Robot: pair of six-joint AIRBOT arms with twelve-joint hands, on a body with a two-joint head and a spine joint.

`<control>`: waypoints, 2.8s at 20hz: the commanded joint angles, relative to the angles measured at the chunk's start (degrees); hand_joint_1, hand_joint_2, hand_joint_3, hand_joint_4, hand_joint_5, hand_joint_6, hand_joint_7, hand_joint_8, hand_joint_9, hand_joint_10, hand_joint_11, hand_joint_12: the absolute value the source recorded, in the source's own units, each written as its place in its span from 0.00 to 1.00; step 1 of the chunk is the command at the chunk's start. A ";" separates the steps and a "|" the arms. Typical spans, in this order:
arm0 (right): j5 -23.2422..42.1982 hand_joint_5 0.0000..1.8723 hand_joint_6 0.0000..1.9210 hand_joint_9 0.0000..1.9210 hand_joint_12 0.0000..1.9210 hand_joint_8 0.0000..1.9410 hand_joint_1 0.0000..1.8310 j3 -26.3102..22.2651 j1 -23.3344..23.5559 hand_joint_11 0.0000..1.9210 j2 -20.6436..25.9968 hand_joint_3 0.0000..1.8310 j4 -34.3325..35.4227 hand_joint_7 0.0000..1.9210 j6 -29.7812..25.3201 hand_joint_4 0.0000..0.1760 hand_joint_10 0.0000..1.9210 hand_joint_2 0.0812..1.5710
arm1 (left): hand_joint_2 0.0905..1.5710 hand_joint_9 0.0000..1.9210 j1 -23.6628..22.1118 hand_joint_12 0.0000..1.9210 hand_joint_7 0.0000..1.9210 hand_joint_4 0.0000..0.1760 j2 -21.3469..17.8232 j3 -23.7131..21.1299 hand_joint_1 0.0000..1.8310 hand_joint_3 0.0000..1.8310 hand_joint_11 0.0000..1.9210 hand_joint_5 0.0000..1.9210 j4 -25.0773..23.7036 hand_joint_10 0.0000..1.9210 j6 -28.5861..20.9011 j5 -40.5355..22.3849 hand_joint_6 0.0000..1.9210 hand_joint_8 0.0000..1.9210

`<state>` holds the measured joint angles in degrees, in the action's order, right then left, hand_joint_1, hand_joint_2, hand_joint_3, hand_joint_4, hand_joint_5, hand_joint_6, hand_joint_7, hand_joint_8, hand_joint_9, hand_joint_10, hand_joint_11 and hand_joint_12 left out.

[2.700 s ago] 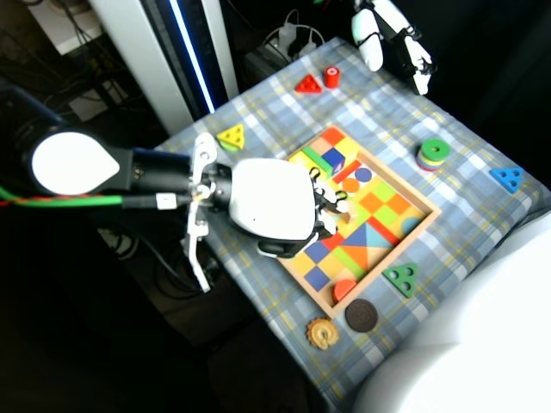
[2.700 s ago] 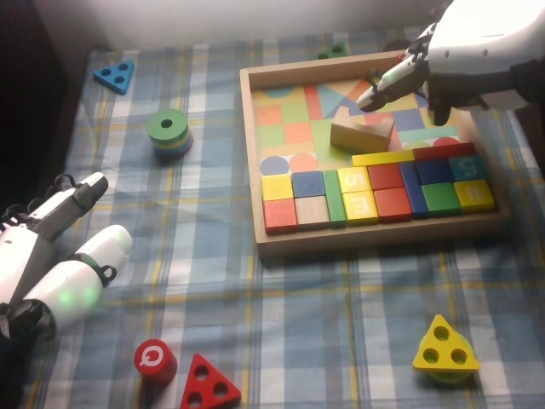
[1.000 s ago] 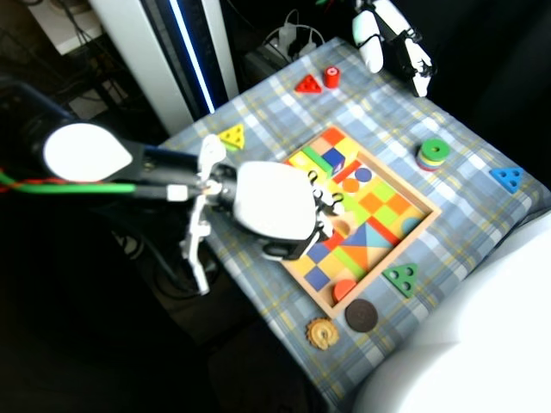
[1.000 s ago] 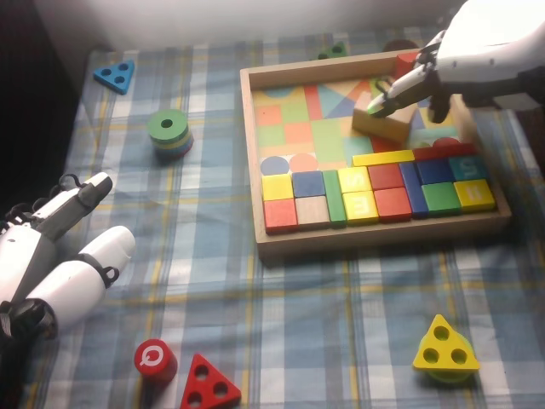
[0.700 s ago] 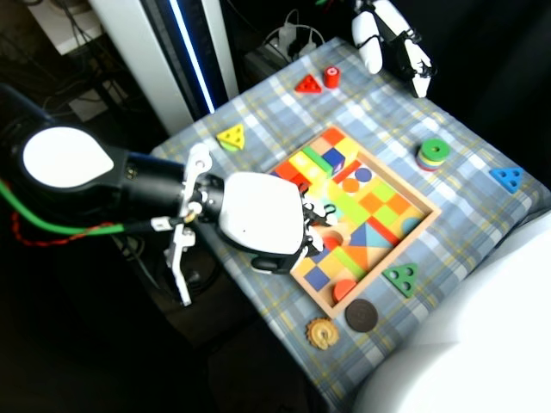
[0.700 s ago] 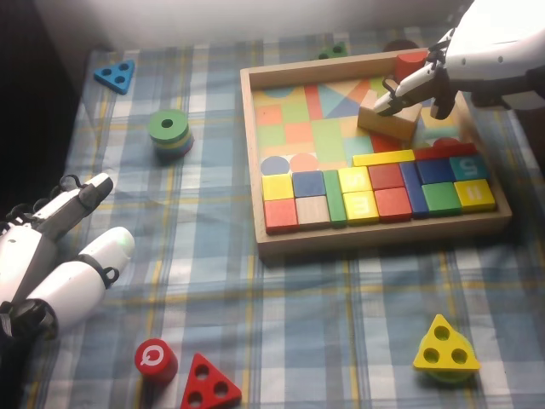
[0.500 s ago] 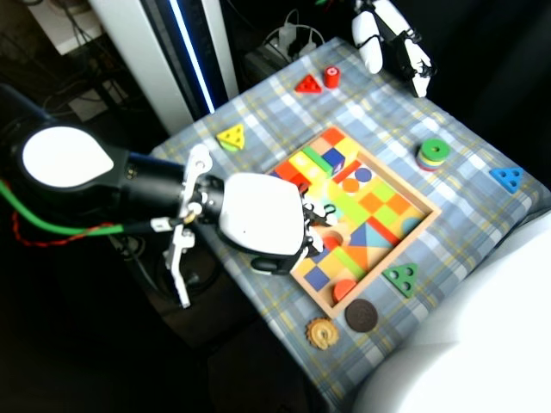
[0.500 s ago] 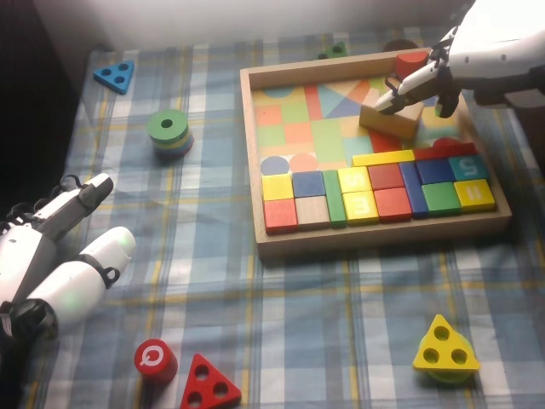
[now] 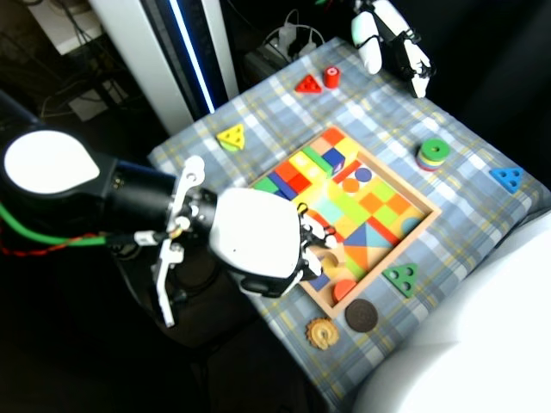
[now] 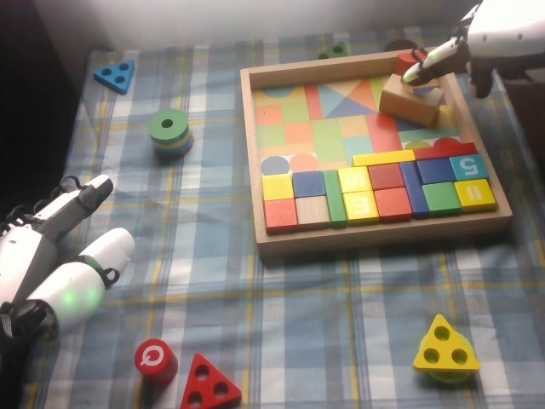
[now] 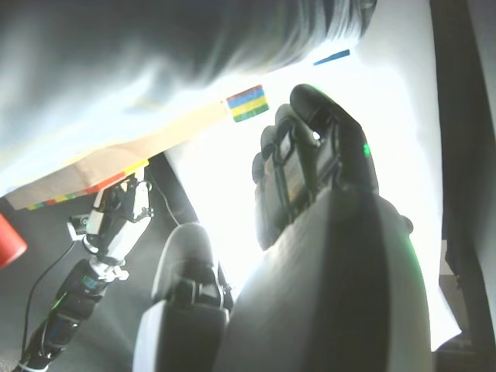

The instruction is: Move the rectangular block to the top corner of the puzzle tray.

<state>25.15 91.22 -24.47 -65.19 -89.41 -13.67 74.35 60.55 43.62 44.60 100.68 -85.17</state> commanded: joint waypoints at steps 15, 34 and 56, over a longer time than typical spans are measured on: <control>-1.01 0.25 0.00 0.76 1.00 1.00 1.00 -4.38 1.85 0.79 2.98 0.00 1.98 0.66 0.33 0.00 1.00 0.70 | 0.86 0.16 -0.24 0.40 0.19 0.16 -0.03 0.08 0.10 0.00 0.00 0.17 -2.62 0.00 -0.34 -5.67 0.00 0.00; -1.87 0.25 0.00 0.74 1.00 1.00 0.90 -5.42 -0.43 0.76 3.25 0.00 1.00 0.67 0.32 0.27 1.00 0.72 | 0.87 0.16 -0.30 0.48 0.19 0.22 -0.22 -0.02 0.12 0.00 0.00 0.18 -2.60 0.01 -0.34 -5.26 0.00 0.00; -4.49 0.21 0.00 0.71 1.00 1.00 0.91 2.56 -2.09 0.75 -1.56 0.00 -0.11 0.58 0.32 0.14 1.00 0.74 | 0.87 0.15 -0.31 0.42 0.19 0.14 -0.16 -0.09 0.12 0.00 0.00 0.18 -2.67 0.00 -0.34 -5.37 0.00 0.00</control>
<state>22.48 93.62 -26.52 -66.28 -89.38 -13.96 74.35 60.55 43.51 44.56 100.66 -84.36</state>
